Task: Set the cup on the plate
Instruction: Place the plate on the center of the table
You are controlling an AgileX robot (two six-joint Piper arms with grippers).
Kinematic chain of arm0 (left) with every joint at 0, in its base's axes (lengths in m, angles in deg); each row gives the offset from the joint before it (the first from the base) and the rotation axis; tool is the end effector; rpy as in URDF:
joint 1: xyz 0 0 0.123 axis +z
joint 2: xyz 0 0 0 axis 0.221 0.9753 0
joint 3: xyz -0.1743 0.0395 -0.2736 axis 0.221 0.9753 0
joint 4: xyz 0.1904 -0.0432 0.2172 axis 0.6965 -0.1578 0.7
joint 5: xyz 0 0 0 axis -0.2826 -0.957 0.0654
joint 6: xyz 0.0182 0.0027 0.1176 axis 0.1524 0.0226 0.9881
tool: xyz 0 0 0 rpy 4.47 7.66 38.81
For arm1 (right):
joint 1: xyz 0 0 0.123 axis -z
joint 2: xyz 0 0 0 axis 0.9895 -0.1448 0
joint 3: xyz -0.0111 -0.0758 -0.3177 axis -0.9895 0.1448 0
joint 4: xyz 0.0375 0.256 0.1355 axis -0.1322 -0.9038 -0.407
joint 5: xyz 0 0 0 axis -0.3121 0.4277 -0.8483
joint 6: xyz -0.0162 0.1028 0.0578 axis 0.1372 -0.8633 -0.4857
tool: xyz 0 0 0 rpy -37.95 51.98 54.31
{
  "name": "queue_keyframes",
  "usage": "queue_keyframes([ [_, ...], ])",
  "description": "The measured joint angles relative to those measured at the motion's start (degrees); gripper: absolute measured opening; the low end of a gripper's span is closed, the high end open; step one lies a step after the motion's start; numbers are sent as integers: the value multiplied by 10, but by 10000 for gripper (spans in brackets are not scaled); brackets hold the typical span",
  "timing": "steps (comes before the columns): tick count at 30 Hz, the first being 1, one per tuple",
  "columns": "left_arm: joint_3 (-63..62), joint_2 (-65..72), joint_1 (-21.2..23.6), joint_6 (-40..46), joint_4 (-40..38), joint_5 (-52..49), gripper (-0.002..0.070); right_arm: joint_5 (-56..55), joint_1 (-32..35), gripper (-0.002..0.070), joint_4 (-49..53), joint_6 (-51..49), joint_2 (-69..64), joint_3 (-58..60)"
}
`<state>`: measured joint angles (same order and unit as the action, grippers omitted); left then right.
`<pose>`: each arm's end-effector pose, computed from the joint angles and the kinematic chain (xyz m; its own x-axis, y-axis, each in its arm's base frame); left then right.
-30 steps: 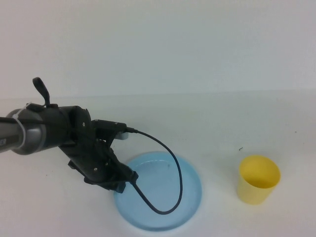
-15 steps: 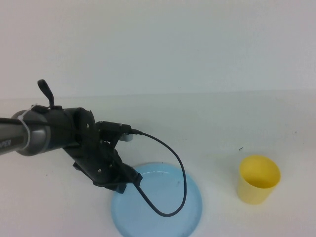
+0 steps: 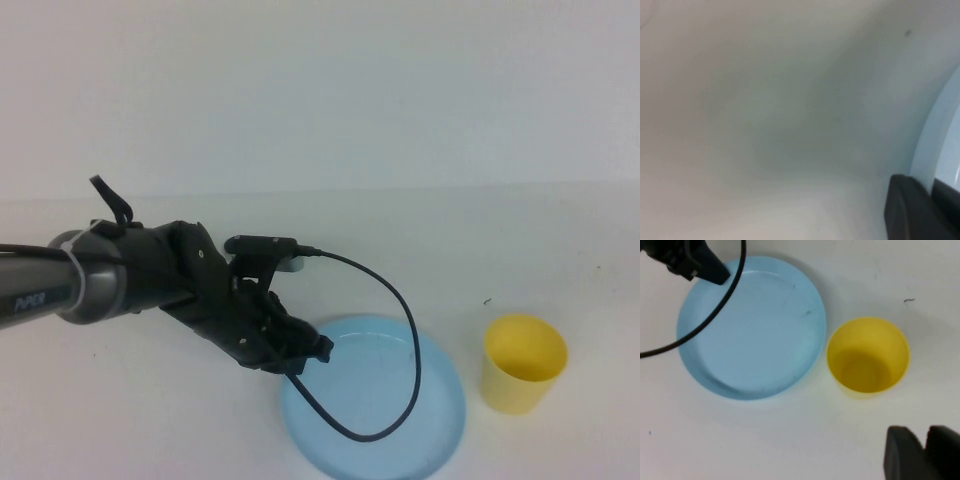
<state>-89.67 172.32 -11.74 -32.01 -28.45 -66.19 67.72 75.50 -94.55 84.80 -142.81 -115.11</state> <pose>0.3811 -0.2087 0.1502 -0.8660 0.2639 -0.4247 0.4070 0.8654 -0.2922 0.2239 0.0657 0.3340 -0.6551 -0.3514 -0.6688 -0.5317 0.8434 0.0777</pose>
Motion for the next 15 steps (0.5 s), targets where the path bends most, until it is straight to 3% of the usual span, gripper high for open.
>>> queue_keyframes([
  [12,-13,2,-14,21,-20,33,4,-24,0,120,0,-22,-73,10],
  [15,-27,2,-14,26,-20,20,38,-32,0,151,0,-26,-97,10],
])
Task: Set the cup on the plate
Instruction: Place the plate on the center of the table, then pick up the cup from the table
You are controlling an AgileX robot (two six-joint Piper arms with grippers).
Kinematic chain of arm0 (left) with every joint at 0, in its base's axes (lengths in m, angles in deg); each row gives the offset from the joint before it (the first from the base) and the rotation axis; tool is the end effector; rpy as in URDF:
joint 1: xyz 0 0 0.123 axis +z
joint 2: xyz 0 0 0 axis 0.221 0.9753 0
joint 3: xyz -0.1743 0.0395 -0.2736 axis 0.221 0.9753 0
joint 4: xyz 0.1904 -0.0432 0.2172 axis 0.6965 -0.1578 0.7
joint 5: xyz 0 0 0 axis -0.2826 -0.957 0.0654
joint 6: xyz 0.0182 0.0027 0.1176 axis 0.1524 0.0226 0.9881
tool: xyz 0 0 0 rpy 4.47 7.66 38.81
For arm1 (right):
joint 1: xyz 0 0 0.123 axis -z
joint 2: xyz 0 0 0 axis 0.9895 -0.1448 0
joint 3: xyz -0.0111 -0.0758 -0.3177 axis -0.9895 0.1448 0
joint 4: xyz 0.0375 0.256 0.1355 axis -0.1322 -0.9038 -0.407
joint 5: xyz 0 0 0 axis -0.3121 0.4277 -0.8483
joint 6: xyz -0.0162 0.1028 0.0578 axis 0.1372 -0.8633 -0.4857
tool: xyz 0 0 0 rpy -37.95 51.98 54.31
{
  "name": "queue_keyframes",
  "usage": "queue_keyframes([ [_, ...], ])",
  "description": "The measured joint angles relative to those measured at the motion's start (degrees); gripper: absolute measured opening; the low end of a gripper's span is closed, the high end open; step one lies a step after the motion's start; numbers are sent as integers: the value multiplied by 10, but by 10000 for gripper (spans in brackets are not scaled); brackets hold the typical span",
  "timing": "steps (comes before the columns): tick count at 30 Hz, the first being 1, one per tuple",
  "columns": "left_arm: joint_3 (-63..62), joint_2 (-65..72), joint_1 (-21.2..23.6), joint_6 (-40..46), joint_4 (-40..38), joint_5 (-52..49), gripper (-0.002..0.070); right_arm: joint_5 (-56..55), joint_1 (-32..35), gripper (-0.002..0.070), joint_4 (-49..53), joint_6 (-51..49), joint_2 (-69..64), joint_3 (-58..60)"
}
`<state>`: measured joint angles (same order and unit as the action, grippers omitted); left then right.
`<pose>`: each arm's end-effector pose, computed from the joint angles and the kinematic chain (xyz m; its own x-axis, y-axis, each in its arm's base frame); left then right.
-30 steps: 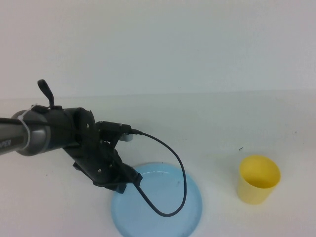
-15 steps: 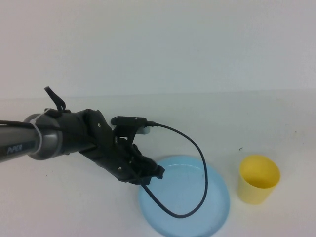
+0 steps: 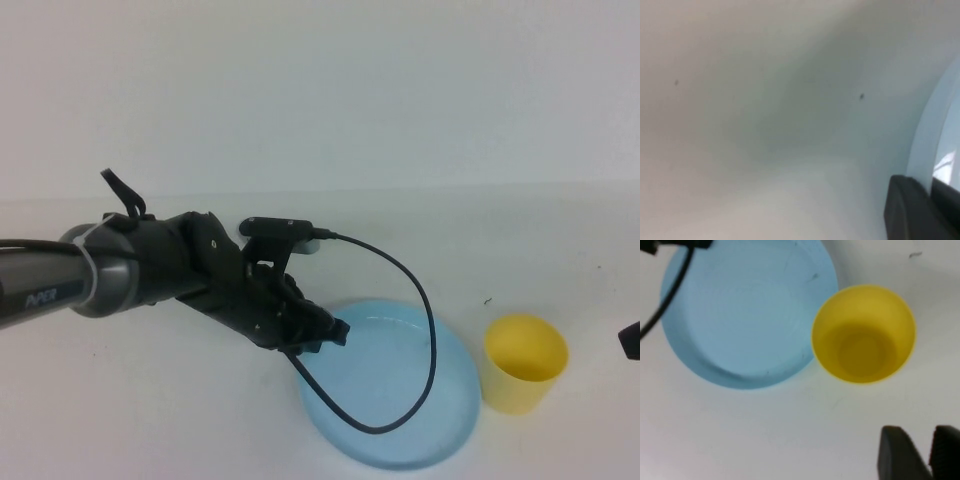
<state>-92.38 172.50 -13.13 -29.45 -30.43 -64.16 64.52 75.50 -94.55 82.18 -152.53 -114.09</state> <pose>0.3910 -0.2246 0.1651 -0.8226 0.2705 -0.5001 0.4512 0.8458 -0.2846 0.2594 0.0676 0.2886 -0.7699 -0.3062 -0.5600 -0.4619 0.8728 0.1577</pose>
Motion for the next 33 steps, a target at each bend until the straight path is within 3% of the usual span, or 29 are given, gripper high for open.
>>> queue_keyframes([
  [7,-31,-5,0,7,16,-14,295,-3,0,322,1,-1,-63,-11],
  [12,-41,-34,3,-1,79,-19,323,-14,-3,343,4,-4,-79,-23],
  [16,-42,-113,25,-7,89,-1,236,-15,-21,345,77,-61,-89,-54],
  [20,-42,-236,55,14,90,11,18,2,-52,346,174,-134,-116,-98],
  [27,-41,-446,71,52,156,-42,1,8,-117,356,193,-152,-178,-150],
  [33,8,-628,71,46,194,-44,1,2,-136,438,210,-154,-243,-170],
])
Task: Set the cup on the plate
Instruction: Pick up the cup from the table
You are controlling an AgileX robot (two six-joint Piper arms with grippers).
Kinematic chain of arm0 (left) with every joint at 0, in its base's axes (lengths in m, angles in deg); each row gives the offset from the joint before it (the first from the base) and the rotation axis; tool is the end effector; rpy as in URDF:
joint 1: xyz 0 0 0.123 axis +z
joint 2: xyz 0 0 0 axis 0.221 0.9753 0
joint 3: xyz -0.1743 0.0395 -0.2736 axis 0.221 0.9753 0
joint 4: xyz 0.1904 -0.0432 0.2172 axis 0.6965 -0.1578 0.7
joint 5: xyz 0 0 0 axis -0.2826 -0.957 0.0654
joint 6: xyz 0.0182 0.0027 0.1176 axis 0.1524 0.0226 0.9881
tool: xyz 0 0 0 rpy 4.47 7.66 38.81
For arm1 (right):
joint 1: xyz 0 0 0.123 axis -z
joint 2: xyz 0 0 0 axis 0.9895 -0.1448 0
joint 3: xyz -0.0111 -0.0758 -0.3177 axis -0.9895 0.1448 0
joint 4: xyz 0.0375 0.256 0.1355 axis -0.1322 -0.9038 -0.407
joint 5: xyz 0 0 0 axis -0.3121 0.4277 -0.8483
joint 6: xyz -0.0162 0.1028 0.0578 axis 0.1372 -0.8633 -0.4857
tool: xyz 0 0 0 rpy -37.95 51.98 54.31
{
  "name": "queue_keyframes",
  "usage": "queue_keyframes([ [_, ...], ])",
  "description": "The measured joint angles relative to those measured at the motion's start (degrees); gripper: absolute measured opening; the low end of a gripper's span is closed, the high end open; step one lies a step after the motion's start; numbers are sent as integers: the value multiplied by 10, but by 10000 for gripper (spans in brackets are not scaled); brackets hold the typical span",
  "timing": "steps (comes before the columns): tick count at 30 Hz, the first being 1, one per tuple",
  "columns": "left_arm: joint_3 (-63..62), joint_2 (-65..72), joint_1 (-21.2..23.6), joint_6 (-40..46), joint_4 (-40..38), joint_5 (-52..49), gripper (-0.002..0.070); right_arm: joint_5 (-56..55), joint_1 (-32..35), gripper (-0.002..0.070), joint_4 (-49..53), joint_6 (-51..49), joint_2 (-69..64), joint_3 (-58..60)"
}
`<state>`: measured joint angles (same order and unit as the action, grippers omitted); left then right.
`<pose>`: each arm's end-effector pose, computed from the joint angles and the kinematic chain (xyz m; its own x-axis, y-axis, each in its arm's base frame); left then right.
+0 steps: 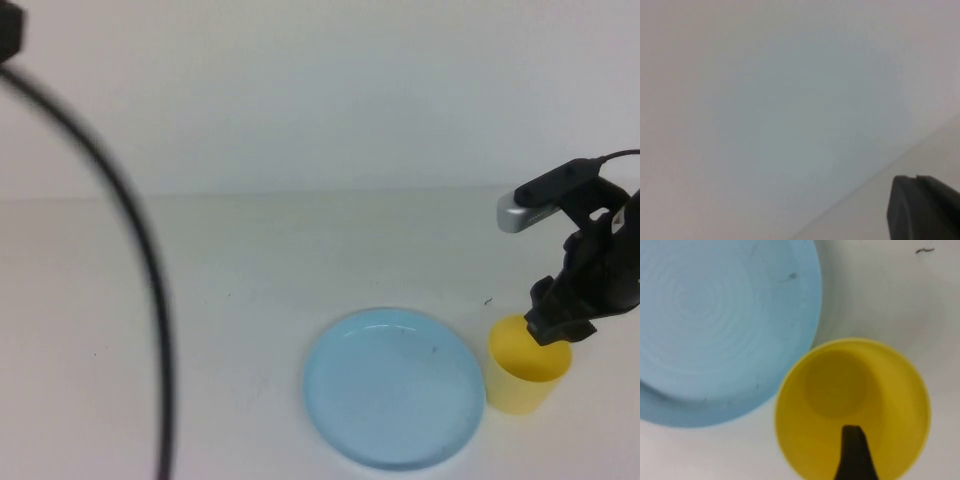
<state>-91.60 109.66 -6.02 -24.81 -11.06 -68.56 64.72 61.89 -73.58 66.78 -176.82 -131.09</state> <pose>0.1582 -0.0721 0.5216 0.0691 0.2707 -0.9602 0.4548 0.8481 0.2718 0.3519 0.1354 0.2421 -0.7819 -0.5173 -0.3478 -0.5479 0.8365 -0.0124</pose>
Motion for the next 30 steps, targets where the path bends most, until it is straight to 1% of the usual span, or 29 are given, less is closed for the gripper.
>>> queue_keyframes([
  [3,41,-94,0,-28,41,33,1,-13,0,450,7,-14,-22,-3],
  [6,81,-167,0,-94,127,49,1,-22,0,449,26,-33,-40,-12],
  [7,90,-187,0,-131,163,47,1,-24,0,448,34,-39,-45,-14],
  [10,106,-226,0,-222,253,22,1,-26,0,447,58,-54,-61,-21],
  [13,108,-231,0,-243,302,-29,1,-26,0,445,76,-64,-78,-23],
  [15,111,-226,0,-253,319,-59,1,-26,0,429,77,-67,-86,-23],
  [17,111,-221,0,-253,319,-87,1,-26,0,384,77,-68,-96,-23],
  [18,111,-217,0,-253,319,-100,1,-27,0,347,78,-69,-100,-23],
  [20,113,-213,-2,-253,322,-115,1,-28,0,252,80,-70,-106,-23],
  [22,125,-213,-2,-253,323,-116,1,-28,0,137,80,-71,-111,-23],
  [24,145,-213,-2,-258,325,-116,1,-28,-1,70,79,-71,-111,-24],
  [26,176,-213,-2,-293,337,-113,1,-21,-1,42,78,-71,-110,-32],
  [30,253,-213,-2,-342,379,-94,1,20,-1,31,80,-72,-102,-60],
])
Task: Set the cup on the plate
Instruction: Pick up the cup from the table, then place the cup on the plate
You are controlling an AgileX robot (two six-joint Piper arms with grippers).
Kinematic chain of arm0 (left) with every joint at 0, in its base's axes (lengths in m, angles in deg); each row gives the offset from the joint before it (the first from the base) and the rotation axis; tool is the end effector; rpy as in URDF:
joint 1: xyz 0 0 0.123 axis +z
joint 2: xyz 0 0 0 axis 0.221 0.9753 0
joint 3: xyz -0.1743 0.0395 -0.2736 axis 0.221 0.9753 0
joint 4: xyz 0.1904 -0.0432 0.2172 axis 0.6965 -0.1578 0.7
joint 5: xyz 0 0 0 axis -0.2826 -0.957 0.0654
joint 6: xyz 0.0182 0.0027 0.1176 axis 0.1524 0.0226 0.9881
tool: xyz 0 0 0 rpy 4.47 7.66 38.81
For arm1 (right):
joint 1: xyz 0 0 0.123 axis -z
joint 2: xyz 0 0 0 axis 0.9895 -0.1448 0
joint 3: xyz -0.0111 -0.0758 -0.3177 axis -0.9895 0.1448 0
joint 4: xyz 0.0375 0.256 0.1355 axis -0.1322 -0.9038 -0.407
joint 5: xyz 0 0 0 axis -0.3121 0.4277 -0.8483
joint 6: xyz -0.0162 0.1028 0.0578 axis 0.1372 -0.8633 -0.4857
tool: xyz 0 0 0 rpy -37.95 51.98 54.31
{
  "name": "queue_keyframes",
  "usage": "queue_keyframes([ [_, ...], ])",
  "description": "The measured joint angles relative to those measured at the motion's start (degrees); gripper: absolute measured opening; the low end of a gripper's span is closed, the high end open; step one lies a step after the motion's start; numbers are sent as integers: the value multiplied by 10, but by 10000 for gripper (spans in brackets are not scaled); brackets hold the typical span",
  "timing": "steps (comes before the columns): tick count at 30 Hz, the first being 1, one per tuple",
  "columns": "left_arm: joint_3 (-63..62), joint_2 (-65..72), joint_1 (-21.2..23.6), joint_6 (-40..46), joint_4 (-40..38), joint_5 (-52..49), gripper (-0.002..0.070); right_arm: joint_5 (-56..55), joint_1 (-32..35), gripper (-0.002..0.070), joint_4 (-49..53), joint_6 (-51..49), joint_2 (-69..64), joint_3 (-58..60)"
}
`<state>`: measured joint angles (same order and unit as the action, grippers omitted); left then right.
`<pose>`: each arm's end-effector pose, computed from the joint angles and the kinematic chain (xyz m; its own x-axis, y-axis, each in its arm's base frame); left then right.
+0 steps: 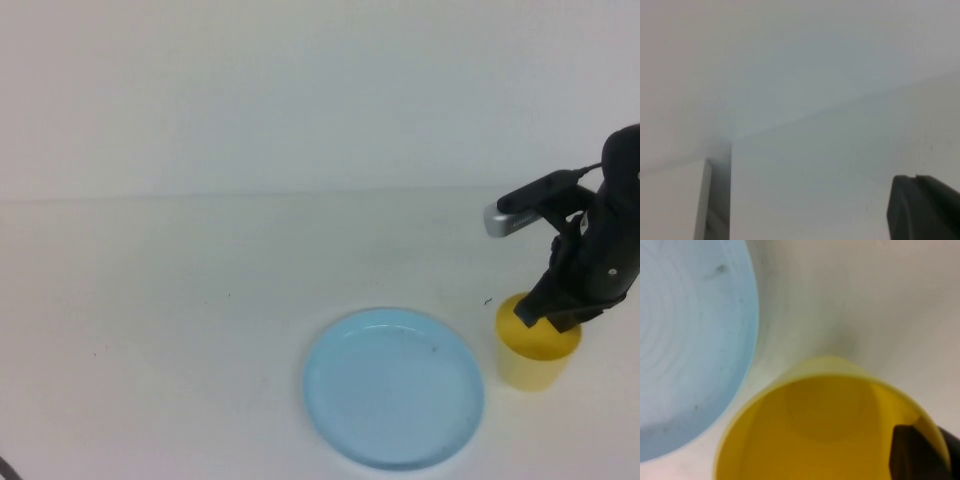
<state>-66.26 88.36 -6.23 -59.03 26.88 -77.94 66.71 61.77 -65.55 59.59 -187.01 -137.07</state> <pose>0.0991 -0.0040 0.3894 -0.2340 0.3110 -0.9211 0.1550 0.9473 0.2804 0.3899 0.1366 0.2025 -0.8339 -0.5036 -0.2258 -0.4995 0.8627 -0.0795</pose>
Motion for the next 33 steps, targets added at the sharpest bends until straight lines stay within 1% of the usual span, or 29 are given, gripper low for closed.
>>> queue_keyframes([
  [3,63,0,0,-17,13,39,1,36,0,31,-2,0,19,-33],
  [5,99,0,0,-22,5,67,1,54,-4,31,-12,0,35,-54],
  [8,152,0,0,-46,3,109,1,67,-26,31,-38,0,51,-82],
  [10,172,0,0,-65,2,138,1,67,-54,31,-55,-1,52,-95],
  [11,173,0,0,-77,0,146,1,64,-67,31,-60,-3,52,-98],
  [15,172,0,0,-79,3,162,1,51,-125,31,-70,-25,26,-123],
  [18,172,0,0,-79,3,162,1,49,-148,31,-71,-37,-14,-151],
  [22,172,0,0,-78,6,162,1,66,-156,31,-71,-45,-69,-183],
  [26,172,0,0,-78,7,162,1,86,-157,31,-59,-48,-106,-190],
  [33,172,0,0,-69,7,161,1,81,-158,31,-35,-54,-125,-192],
])
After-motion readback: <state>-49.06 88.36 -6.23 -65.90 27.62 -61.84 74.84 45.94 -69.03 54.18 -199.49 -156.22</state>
